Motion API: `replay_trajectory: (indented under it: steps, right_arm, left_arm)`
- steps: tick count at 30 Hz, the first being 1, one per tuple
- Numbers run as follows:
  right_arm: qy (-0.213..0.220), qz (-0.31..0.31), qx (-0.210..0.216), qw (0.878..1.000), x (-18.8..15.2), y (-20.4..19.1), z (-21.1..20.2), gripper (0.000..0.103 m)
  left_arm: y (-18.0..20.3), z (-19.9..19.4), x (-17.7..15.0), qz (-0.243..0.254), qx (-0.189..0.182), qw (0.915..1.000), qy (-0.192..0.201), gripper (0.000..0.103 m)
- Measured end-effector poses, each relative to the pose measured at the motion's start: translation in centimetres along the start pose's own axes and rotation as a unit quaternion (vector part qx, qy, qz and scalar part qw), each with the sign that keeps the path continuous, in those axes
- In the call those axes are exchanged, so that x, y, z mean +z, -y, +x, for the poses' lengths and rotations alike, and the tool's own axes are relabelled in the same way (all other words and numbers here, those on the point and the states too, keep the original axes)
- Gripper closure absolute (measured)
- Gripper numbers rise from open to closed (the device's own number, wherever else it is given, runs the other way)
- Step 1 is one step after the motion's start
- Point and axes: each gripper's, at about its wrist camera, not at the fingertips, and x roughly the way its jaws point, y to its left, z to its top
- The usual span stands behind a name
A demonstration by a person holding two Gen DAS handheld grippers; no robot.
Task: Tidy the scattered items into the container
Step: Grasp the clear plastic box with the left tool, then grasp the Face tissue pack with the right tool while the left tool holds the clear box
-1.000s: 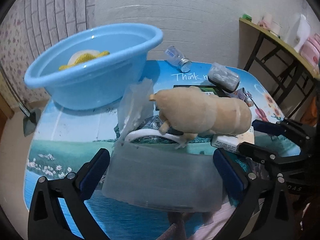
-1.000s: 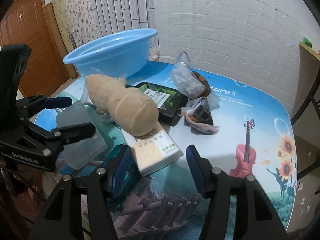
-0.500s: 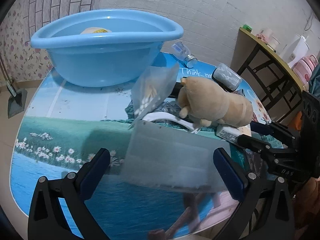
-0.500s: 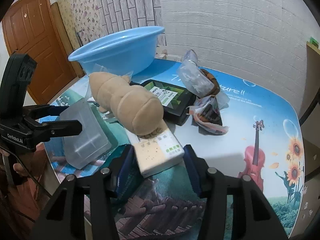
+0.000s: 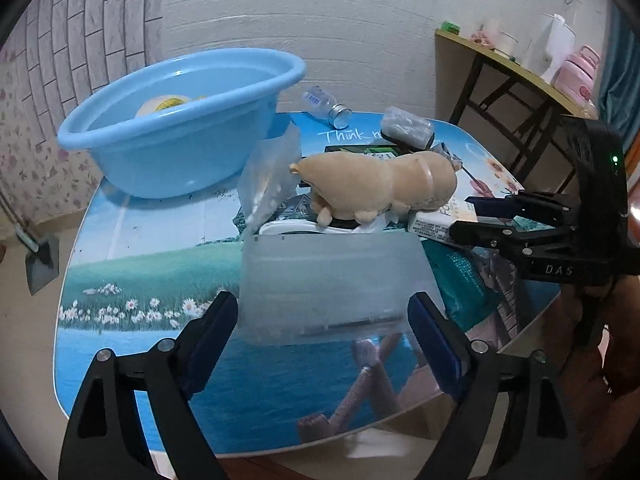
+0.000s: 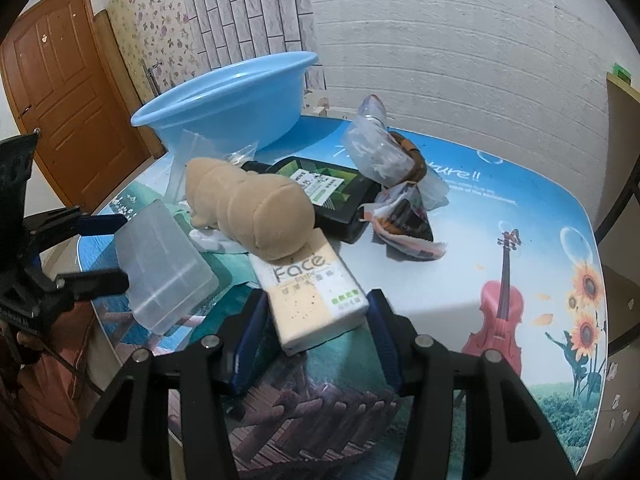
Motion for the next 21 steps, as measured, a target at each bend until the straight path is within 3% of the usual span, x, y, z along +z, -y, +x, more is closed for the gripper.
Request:
replay_trajectory:
  steps: [6, 10, 17, 21]
  right_arm:
    - [0.000, -0.001, 0.000, 1.000, -0.1, 0.0, -0.1, 0.053]
    - [-0.001, 0.001, 0.002, 1.000, -0.2, 0.2, -0.2, 0.053]
    - [-0.002, 0.002, 0.005, 1.000, -0.2, 0.2, -0.3, 0.053]
    - [-0.002, 0.005, 0.008, 1.000, -0.3, 0.2, -0.3, 0.053]
  left_arm:
    - [0.0, -0.2, 0.0, 0.027, 0.013, 0.9995, 0.011, 0.011]
    - [-0.4, -0.3, 0.3, 0.046, -0.007, 0.9985, 0.029, 0.011]
    - [2.4, -1.4, 0.5, 0.159, -0.029, 0.9857, 0.049, 0.010]
    - [4.7, -1.2, 0.5, 0.210, -0.009, 0.9749, 0.073, 0.007]
